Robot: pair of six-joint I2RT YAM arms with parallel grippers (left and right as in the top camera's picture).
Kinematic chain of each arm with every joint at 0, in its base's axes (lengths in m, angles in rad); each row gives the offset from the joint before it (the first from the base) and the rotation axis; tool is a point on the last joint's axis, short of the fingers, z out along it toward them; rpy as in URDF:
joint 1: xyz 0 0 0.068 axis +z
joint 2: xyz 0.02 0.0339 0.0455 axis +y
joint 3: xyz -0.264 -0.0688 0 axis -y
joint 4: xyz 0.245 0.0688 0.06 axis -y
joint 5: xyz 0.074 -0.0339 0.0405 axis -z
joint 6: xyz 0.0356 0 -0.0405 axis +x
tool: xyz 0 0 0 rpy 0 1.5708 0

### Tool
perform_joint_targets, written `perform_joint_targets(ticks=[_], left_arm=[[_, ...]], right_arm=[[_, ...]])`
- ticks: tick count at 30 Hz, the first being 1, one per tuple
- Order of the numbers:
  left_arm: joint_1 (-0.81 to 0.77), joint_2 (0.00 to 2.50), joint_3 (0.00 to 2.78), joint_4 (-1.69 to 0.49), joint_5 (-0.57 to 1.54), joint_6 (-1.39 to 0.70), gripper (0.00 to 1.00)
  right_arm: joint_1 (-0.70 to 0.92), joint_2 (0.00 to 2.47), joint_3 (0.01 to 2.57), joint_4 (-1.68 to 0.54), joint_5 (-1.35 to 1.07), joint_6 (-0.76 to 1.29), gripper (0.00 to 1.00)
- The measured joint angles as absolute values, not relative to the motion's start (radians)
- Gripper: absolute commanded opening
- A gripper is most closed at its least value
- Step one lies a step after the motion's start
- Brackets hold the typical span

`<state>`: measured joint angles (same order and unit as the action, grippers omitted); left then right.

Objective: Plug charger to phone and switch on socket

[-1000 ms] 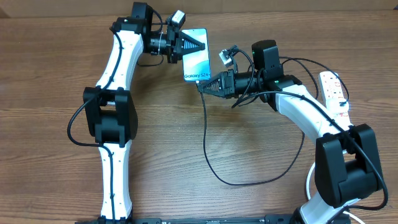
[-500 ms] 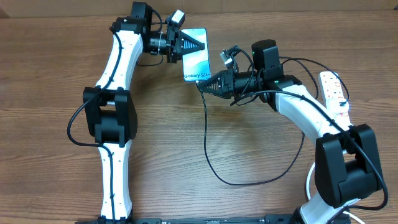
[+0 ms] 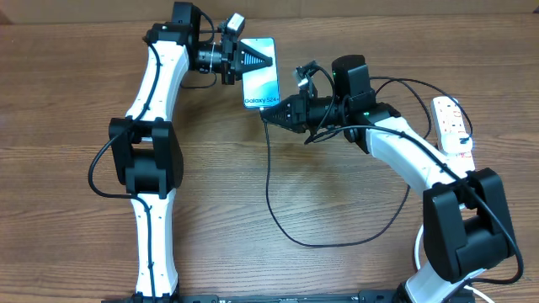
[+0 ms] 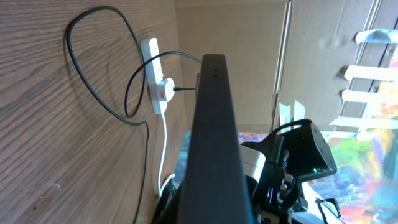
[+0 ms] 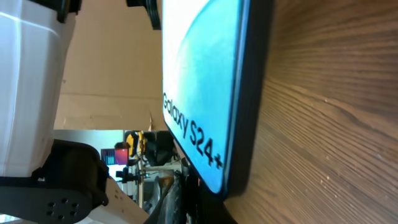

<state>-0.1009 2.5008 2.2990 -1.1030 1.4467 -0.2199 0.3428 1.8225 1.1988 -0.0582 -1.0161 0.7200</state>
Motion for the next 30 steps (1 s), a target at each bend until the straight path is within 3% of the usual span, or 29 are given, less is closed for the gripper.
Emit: perform_joint_targets(ticks=[13, 30], left_arm=[[-0.097, 2.501, 2.304, -1.111, 1.447, -0.256, 0.04], [-0.097, 2.501, 2.304, -1.114, 1.391, -0.256, 0.04]], right_arm=[[0.366, 1.822, 1.188, 0.058, -0.991, 0.845, 0.04], [0.368, 1.822, 1.188, 0.014, -0.927, 0.864, 0.04]])
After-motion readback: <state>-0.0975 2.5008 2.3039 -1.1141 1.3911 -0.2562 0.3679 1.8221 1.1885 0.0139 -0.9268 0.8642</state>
